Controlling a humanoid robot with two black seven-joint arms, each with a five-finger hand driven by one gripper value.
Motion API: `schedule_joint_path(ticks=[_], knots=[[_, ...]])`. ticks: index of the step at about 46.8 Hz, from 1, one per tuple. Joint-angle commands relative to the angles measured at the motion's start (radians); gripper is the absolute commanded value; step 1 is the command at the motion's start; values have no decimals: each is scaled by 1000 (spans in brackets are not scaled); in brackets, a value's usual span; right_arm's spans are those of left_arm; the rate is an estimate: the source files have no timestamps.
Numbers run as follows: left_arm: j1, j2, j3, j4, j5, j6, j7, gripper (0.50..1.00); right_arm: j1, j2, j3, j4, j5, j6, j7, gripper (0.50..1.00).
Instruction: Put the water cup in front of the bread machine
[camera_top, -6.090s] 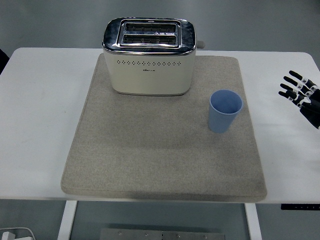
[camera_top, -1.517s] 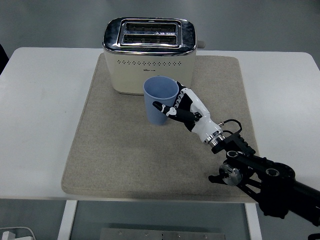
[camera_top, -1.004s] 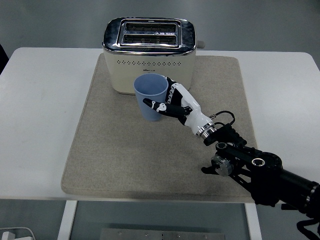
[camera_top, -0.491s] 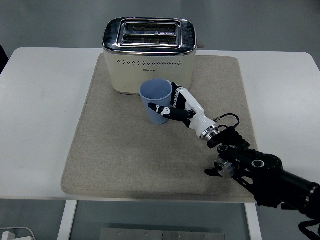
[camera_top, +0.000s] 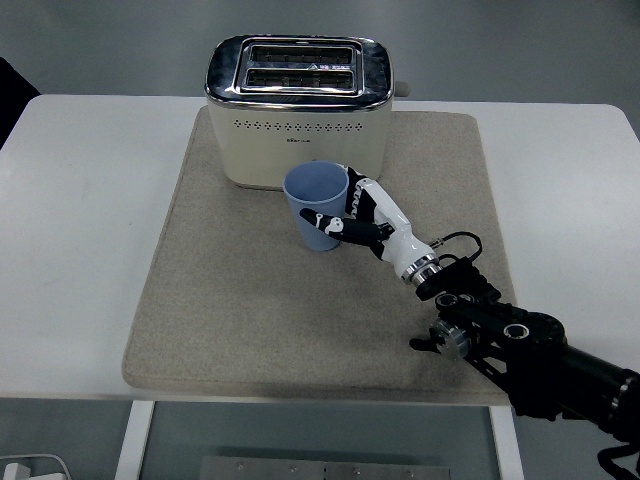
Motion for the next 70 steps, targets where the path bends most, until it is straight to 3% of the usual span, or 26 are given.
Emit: schedule_joint_path(ticks=[1, 5, 44, 70], knots=[[0, 0, 0, 0, 0, 0, 0, 1000, -8, 0, 1, 0, 0, 0, 0, 864], [0, 0, 0, 0, 0, 0, 0, 1000, -10, 0, 1, 0, 0, 0, 0, 921], [0, 0, 0, 2, 0, 1, 0, 1000, -10, 0, 9, 12, 7, 0, 0, 924], [0, 0, 0, 2, 0, 1, 0, 1000, -34, 0, 18, 84, 1, -17, 0, 924]])
